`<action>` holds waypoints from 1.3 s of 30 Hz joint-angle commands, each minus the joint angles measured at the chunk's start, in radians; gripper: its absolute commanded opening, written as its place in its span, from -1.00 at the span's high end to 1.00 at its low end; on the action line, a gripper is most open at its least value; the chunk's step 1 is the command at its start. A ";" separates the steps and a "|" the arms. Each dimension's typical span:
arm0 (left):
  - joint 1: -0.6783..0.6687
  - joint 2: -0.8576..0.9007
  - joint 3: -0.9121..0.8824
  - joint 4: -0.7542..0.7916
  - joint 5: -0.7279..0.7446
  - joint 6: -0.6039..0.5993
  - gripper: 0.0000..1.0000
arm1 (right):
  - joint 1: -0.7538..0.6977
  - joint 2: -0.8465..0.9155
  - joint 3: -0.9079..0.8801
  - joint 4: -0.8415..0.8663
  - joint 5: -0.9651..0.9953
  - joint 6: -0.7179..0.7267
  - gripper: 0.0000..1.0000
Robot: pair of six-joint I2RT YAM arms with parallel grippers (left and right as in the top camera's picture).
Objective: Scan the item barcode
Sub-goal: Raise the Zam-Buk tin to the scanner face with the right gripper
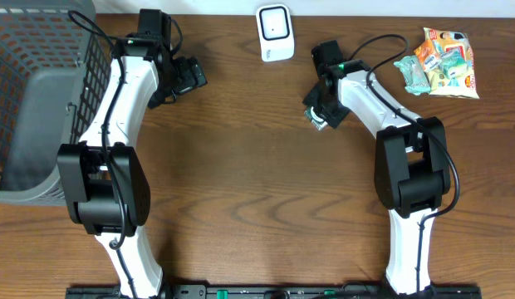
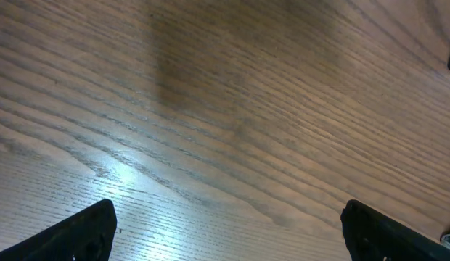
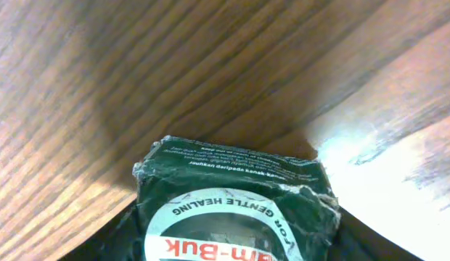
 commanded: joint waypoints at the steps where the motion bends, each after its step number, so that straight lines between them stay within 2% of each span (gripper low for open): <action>1: 0.000 -0.005 -0.010 -0.003 -0.013 0.009 -0.96 | 0.003 0.051 -0.003 0.013 -0.060 -0.048 -0.05; 4: 0.000 -0.005 -0.010 -0.003 -0.013 0.009 -0.96 | 0.001 0.051 0.036 0.017 -0.061 -0.128 0.07; 8: 0.000 -0.005 -0.010 -0.003 -0.013 0.009 -0.96 | 0.004 0.051 0.155 0.029 -0.060 -0.277 0.09; 14: 0.000 -0.005 -0.010 -0.003 -0.013 0.009 -0.96 | 0.014 0.051 0.275 0.209 -0.060 -0.476 0.10; 27: 0.000 -0.005 -0.010 -0.003 -0.013 0.009 -0.96 | 0.073 0.089 0.275 0.762 -0.021 -0.620 0.08; 32: 0.000 -0.005 -0.010 -0.003 -0.013 0.009 -0.96 | 0.105 0.146 0.275 0.911 0.004 -0.631 0.05; 35: 0.000 -0.005 -0.010 -0.003 -0.013 0.009 -0.96 | 0.117 0.192 0.275 1.022 0.023 -0.635 -0.03; 39: 0.000 -0.005 -0.010 -0.003 -0.013 0.009 -0.96 | 0.122 0.233 0.275 1.139 0.057 -0.688 -0.03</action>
